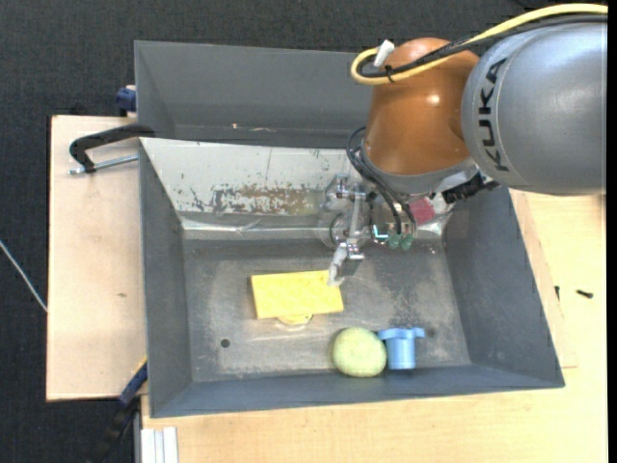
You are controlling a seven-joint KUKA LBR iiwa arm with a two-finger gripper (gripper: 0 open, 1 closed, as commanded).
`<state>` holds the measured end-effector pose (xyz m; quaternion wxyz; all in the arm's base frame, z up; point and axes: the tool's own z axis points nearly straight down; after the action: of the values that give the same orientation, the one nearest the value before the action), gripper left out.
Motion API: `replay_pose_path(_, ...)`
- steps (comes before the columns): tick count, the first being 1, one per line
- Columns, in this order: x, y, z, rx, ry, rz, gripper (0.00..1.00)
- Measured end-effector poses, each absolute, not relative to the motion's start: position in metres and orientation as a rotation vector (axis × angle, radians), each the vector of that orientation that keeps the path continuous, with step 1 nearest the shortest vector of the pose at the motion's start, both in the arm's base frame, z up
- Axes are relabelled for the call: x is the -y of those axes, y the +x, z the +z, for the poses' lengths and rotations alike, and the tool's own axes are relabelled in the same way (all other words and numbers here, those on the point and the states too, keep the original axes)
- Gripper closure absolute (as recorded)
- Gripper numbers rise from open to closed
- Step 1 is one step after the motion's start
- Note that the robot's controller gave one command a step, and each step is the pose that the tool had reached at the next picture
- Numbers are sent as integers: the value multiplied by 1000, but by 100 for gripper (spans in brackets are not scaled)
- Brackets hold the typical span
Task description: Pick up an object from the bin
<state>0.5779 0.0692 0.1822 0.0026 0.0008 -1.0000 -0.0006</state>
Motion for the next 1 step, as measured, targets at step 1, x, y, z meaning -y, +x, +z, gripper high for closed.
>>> replay_pose_path(1, -69, 580, 187, 3145, 0, -3, 0)
